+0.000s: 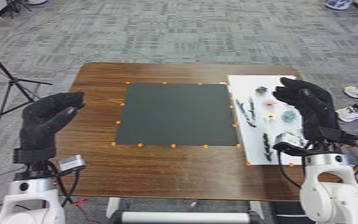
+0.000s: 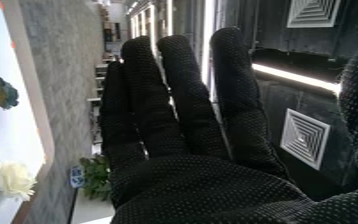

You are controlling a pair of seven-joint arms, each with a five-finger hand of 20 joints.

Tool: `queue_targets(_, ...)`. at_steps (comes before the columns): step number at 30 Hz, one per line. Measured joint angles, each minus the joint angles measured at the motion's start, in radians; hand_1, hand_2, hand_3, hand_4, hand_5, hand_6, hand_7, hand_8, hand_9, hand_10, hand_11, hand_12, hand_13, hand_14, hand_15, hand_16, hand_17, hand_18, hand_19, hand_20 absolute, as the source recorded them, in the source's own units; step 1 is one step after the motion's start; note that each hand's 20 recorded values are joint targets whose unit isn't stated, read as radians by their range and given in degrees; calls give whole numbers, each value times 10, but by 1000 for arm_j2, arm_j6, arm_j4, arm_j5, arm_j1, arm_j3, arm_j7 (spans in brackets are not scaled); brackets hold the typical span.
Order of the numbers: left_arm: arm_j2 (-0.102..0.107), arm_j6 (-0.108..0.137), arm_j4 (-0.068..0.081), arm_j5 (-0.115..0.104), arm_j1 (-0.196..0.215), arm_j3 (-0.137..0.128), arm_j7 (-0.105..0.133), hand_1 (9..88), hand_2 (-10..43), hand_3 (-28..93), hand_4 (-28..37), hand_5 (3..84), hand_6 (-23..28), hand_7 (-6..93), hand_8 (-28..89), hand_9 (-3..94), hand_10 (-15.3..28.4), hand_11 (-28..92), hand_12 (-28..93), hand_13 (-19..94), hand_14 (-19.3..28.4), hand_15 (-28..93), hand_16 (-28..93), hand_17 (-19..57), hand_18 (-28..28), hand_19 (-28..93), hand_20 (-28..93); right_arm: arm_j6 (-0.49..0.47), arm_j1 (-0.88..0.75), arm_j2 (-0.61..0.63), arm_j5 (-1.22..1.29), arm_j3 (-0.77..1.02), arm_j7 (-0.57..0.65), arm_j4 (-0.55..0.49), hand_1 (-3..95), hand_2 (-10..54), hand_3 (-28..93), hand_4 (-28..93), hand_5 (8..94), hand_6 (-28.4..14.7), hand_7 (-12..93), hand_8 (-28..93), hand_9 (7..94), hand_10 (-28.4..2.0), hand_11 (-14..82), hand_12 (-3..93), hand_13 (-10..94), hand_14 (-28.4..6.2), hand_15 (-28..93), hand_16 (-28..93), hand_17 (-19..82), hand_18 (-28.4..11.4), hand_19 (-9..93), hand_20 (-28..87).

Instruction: Arrange flowers

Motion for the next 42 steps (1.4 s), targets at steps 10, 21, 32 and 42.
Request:
queue_targets(10, 4, 179, 15, -276, 6, 21, -34, 324, 92, 702, -189, 526, 21, 189, -76, 514, 138, 221, 138, 392, 152, 182, -14, 119, 90, 87, 192, 20, -9, 4, -49, 1, 66, -23, 211, -95, 720, -164, 568, -20, 270, -122, 625, -170, 159, 179, 529, -166, 314, 236, 164, -224, 537, 427)
queue_targets(21, 72, 128, 32, -312, 100, -6, -69, 332, 141, 704, -213, 526, 26, 191, -74, 509, 138, 218, 136, 392, 150, 168, -7, 119, 69, 46, 176, 93, -36, 18, -397, -9, 291, -88, 268, -95, 678, -147, 677, -21, 304, -85, 760, -139, 374, 286, 681, -143, 614, 303, 290, -263, 770, 535)
queue_targets(32, 77, 63, 30, -316, 125, -45, -74, 306, 57, 723, -193, 535, 26, 201, -75, 511, 136, 224, 141, 396, 152, 176, 0, 110, 78, 54, 178, 72, -82, 86, -931, -87, 535, -144, 282, -95, 649, -153, 757, -7, 321, -64, 826, -114, 504, 380, 774, -105, 763, 411, 411, -277, 918, 567)
queue_targets(42, 78, 61, 30, -304, 127, -29, -75, 307, 4, 717, -168, 535, 27, 202, -74, 511, 134, 229, 144, 398, 153, 181, 3, 108, 79, 51, 175, -28, -53, 173, -1328, -193, 618, -59, 269, -95, 631, -153, 786, -2, 336, -53, 859, -95, 511, 389, 834, -71, 755, 436, 489, -261, 932, 587)
